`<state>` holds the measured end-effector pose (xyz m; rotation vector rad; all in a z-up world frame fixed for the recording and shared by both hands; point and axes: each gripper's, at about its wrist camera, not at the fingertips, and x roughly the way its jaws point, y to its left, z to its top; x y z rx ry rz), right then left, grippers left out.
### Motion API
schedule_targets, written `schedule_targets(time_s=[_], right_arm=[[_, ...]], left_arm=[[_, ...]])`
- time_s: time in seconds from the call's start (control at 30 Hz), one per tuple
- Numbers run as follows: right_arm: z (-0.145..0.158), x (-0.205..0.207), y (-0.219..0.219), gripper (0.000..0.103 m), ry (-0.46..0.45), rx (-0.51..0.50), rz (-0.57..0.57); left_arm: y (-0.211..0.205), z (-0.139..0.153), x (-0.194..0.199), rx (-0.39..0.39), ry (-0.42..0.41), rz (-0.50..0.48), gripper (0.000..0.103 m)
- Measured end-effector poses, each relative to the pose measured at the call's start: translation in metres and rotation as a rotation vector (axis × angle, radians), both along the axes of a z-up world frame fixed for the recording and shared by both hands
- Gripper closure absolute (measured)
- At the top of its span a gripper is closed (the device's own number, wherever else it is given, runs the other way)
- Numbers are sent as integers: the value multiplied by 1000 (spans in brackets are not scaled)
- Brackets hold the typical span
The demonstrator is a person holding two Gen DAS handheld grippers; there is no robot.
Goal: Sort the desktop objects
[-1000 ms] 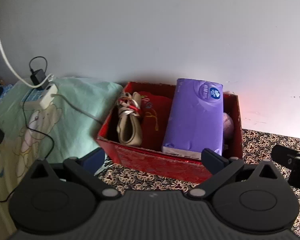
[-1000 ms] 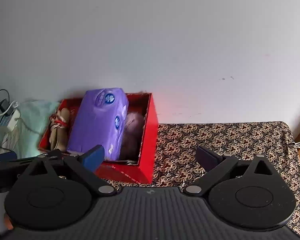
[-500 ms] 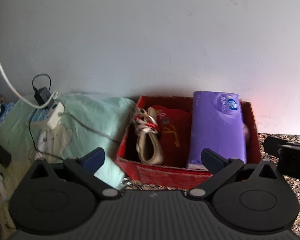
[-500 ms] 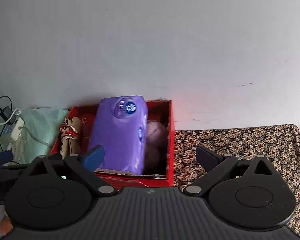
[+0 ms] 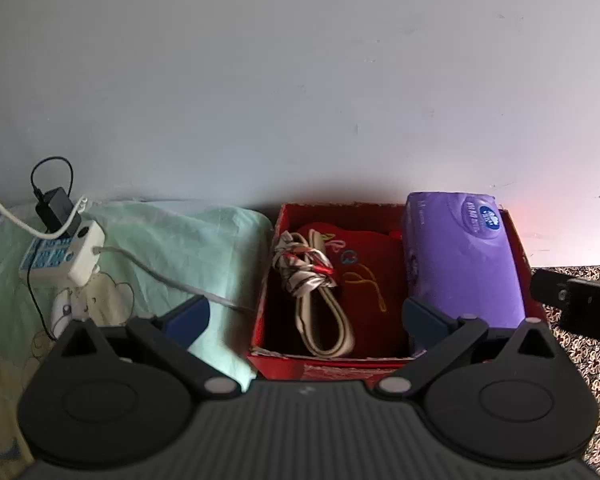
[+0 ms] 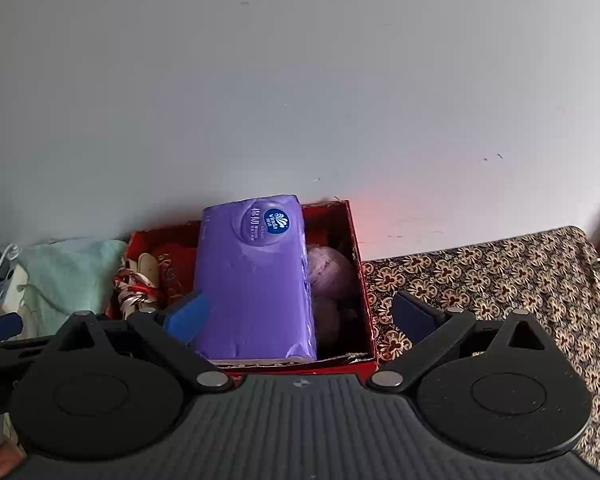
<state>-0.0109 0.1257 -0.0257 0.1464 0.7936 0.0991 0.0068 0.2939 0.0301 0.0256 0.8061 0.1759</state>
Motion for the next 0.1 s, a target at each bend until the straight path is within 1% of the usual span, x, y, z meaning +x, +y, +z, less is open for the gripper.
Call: schedule_targets(time_s=[0.1], right_arm=[[-2, -4, 3, 3, -2, -6, -26]], left_arm=[[5, -3, 2, -11, 2, -15, 1]])
